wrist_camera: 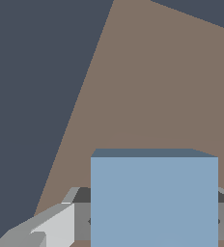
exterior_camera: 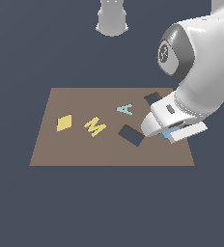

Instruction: Insert a designated object into the corresponding slot on a board.

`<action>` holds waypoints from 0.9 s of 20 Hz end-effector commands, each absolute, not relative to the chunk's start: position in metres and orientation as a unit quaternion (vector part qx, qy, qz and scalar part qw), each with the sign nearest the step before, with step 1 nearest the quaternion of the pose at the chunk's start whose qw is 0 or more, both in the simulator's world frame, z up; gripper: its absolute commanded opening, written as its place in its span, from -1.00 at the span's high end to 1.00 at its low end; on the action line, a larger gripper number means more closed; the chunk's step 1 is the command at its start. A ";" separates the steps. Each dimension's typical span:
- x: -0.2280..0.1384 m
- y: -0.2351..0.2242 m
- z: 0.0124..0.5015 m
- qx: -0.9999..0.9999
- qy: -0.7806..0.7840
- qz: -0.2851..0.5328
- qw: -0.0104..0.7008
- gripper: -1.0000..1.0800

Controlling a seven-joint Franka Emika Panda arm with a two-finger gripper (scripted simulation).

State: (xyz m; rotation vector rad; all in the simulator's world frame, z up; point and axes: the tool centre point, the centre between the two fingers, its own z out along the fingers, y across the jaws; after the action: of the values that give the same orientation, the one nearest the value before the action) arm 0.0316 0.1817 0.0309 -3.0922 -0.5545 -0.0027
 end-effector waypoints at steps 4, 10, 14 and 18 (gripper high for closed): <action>0.031 0.182 0.035 -0.984 -0.177 0.000 0.000 1.00; 0.028 0.181 0.033 -0.984 -0.178 0.000 0.000 1.00; 0.020 0.180 0.034 -0.984 -0.180 0.000 0.000 1.00; 0.007 0.178 0.035 -0.983 -0.183 0.000 0.000 1.00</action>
State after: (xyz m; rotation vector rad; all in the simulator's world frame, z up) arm 0.0121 0.1789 0.0338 -3.0894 -0.5712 0.0025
